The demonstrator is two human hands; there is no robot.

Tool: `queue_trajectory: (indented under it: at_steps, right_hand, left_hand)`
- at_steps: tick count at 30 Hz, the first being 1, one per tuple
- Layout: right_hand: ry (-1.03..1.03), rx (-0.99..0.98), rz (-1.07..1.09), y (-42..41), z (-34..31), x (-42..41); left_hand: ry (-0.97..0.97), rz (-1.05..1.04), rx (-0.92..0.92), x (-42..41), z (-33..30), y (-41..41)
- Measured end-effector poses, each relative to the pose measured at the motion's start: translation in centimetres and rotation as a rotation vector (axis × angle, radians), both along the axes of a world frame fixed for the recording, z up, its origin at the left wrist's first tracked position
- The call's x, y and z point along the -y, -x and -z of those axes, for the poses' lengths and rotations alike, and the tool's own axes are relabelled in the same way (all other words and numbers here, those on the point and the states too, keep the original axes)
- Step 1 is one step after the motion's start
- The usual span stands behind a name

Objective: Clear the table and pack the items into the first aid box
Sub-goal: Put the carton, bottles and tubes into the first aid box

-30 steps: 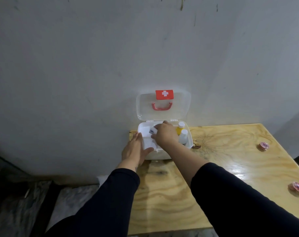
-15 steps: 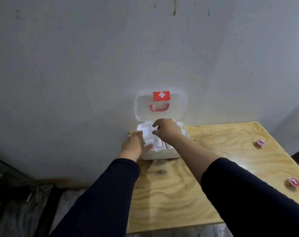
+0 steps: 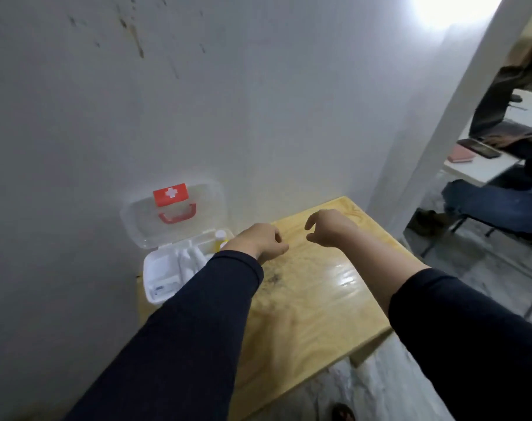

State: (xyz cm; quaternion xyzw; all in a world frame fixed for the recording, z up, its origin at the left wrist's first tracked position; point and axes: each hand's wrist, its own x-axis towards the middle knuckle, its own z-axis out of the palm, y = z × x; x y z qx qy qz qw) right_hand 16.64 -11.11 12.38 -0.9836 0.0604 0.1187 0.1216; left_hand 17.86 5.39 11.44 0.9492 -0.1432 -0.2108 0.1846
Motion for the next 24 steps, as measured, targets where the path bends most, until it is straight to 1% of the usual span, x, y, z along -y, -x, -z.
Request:
queue_trajectory:
  at_steps: [7, 10, 12, 14, 18, 20, 24]
  right_hand:
    - [0.021, -0.095, 0.190, 2.5, 4.1, 12.2]
    - [-0.004, -0.140, 0.280, 3.3, 6.9, 16.0]
    - [-0.056, -0.167, 0.321, 3.6, 9.1, 17.7]
    - [-0.085, -0.170, 0.323, 3.6, 11.1, 18.8]
    - [-0.108, -0.104, 0.330, 2.6, 14.3, 20.0]
    - [-0.135, -0.085, 0.315, 1.4, 14.8, 20.3]
    - [-0.148, -0.026, 0.216, -2.6, 14.2, 20.1]
  left_hand:
    - [-0.016, 0.161, -0.063, 11.0, 4.0, -1.1]
    - [-0.038, 0.215, -0.111, 14.3, 5.9, -1.4]
    - [-0.047, 0.223, -0.134, 16.0, 7.1, -1.8]
    - [-0.045, 0.220, -0.156, 17.3, 8.0, -2.3]
    - [-0.055, 0.191, -0.202, 18.8, 9.6, -3.6]
    - [-0.059, 0.169, -0.208, 19.2, 10.1, -4.3]
    - [-0.076, 0.112, -0.198, 19.4, 10.5, -6.0]
